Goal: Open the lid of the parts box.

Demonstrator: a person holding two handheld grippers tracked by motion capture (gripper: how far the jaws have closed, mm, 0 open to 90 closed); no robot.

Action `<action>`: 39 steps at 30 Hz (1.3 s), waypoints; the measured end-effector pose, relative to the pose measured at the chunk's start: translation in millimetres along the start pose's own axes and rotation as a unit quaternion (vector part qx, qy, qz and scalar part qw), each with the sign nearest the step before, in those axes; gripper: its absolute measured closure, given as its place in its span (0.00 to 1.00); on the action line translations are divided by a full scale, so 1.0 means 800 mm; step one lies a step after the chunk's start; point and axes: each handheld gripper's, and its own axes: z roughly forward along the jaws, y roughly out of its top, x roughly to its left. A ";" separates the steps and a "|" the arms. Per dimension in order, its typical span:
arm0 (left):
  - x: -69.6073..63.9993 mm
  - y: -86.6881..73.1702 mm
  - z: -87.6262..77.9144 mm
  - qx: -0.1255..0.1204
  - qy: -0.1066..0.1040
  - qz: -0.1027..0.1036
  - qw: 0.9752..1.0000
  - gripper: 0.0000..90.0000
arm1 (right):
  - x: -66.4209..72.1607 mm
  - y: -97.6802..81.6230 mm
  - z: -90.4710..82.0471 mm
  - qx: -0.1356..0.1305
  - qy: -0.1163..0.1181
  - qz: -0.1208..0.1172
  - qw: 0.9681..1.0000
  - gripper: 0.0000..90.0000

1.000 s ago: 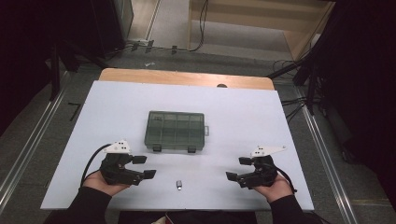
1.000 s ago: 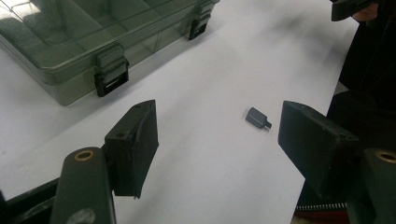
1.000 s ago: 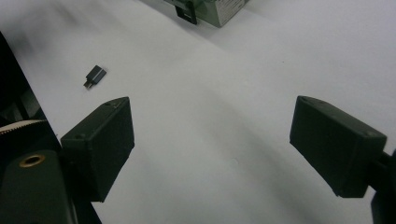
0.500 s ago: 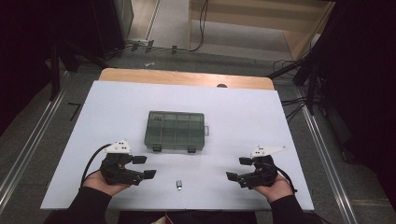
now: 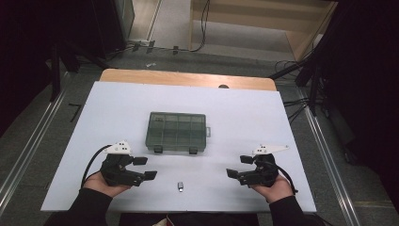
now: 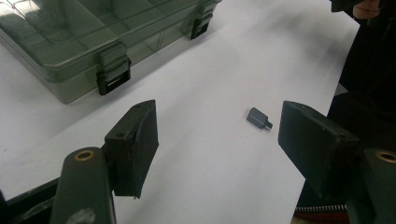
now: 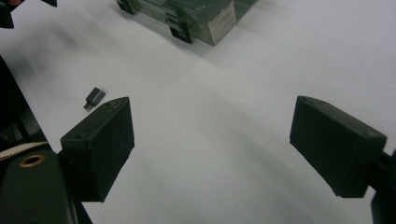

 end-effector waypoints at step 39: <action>0.004 -0.002 0.002 -0.005 0.005 0.004 1.000 0.33 | -0.003 0.046 0.034 -0.010 -0.005 -0.015 1.000 0.23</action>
